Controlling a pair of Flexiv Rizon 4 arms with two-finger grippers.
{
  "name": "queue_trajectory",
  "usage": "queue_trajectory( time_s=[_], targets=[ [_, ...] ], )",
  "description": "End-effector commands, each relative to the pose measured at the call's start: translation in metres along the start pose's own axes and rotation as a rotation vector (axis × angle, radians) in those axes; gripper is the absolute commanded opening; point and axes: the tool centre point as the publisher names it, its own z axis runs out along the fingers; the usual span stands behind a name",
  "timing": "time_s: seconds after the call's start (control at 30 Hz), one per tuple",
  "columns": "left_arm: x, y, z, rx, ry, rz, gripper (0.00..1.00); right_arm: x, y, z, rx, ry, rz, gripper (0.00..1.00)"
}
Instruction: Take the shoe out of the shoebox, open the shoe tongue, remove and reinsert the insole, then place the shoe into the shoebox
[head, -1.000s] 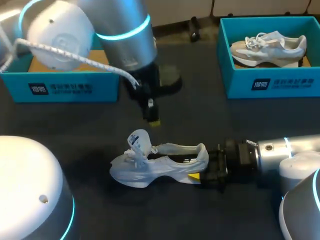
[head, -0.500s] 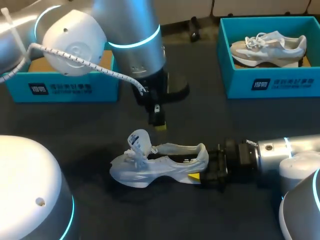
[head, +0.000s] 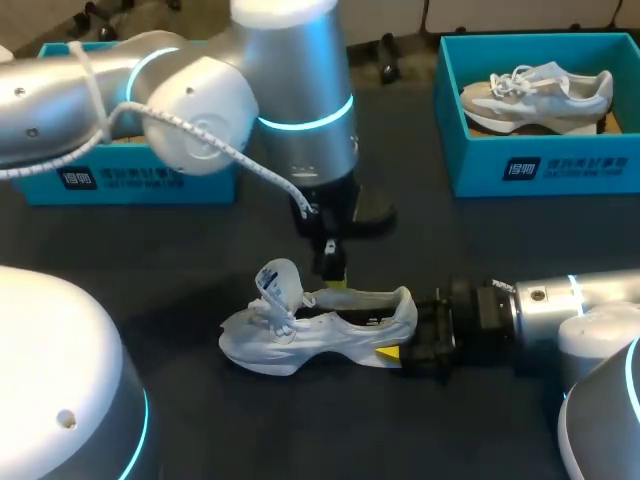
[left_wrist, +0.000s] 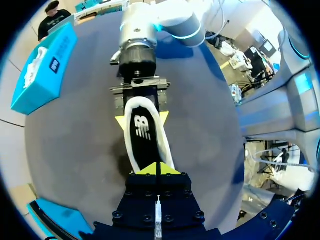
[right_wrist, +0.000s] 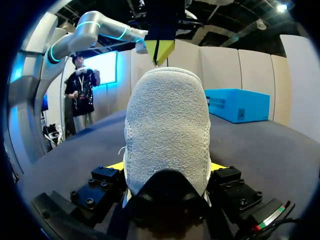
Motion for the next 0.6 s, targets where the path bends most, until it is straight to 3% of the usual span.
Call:
queue_trajectory(
  time_s=[0.03,0.37,0.6],
  targets=[
    [-0.003,-0.007,0.017,-0.01,0.018,0.006,0.0,0.0,0.0,0.001,0.002,-0.002,0.0,0.0],
    [-0.003,-0.003,0.054,-0.028,0.03,-0.041,0.0,0.0,0.0,0.001,0.002,-0.002,0.0,0.0],
    [-0.008,0.006,0.064,-0.017,0.031,-0.077,0.0,0.0,0.0,0.001,0.002,-0.002,0.0,0.0]
  ],
)
